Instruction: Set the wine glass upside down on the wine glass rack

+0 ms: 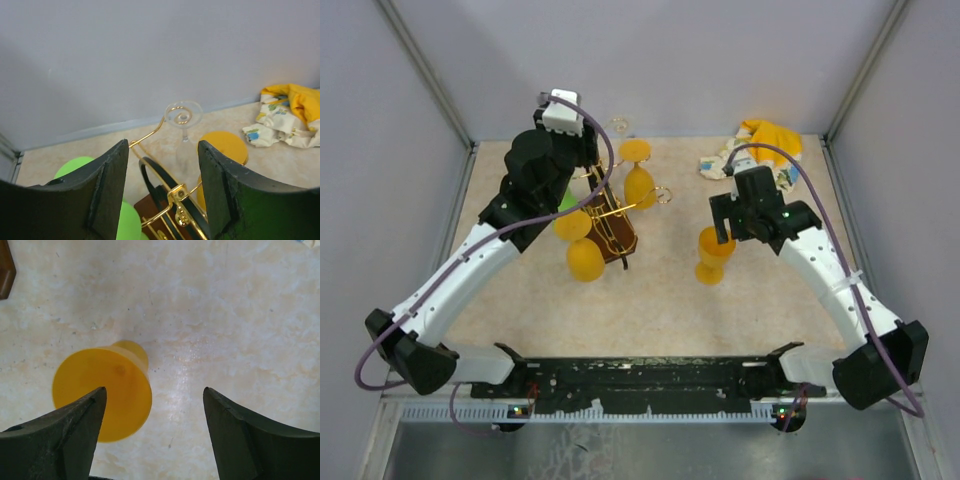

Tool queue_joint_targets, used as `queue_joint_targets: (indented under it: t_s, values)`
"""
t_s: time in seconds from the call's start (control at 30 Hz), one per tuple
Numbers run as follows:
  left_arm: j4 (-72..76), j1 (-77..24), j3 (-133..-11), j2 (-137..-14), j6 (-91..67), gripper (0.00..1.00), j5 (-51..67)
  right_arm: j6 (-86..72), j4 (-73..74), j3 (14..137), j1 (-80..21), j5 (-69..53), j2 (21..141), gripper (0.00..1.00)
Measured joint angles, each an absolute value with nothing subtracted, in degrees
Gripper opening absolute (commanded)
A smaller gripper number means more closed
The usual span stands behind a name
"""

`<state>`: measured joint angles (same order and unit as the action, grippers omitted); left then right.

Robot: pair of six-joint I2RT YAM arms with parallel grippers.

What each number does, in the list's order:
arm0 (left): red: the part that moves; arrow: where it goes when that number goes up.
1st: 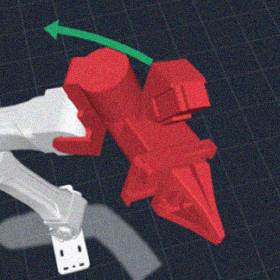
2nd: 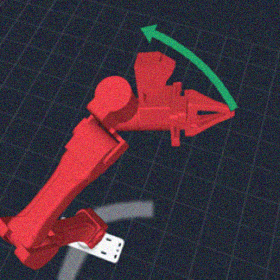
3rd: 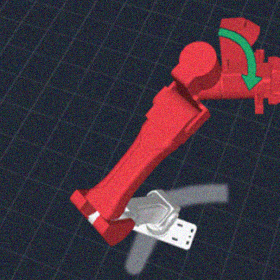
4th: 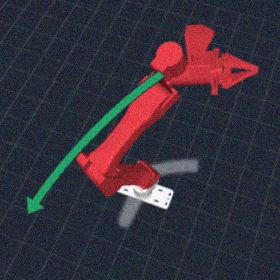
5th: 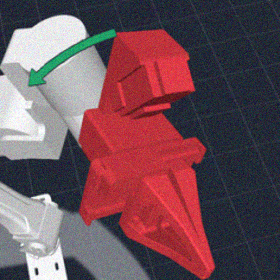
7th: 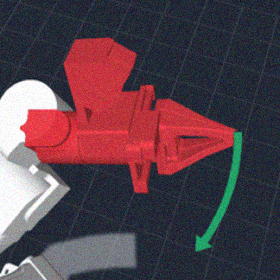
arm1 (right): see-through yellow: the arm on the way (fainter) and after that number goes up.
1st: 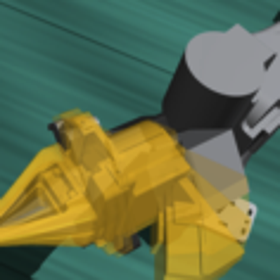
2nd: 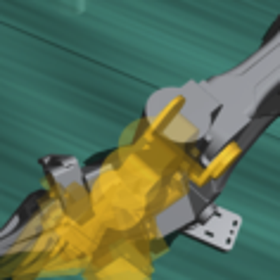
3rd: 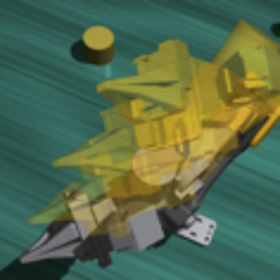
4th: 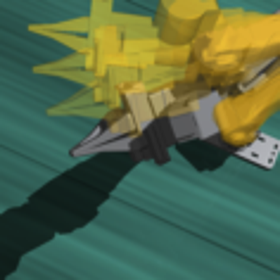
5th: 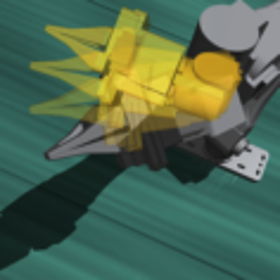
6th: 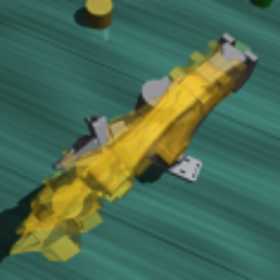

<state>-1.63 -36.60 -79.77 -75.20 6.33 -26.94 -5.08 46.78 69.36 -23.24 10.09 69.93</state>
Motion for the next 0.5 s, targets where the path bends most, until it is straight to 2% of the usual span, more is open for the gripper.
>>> queue_joint_targets:
  t_s: [0.2,0.27,0.47,0.5]
  values:
    - [-1.98,-36.60,-83.18,-76.64,4.86,0.63,-21.10,-5.72,46.19,64.99,-23.24,8.84,69.93,0.61]
    - [-2.79,-36.60,-84.79,-77.43,4.38,0.63,-19.14,-5.85,45.69,63.66,-23.24,8.40,70.00,0.50]
    - [-5.21,-36.60,-90.54,-81.41,3.36,0.64,-13.45,-6.09,44.51,62.22,-23.24,7.31,70.96,0.02]
    - [-5.61,-36.60,-90.94,-81.80,3.18,0.63,-12.71,-6.28,44.21,62.22,-23.24,7.29,71.07,0.00]
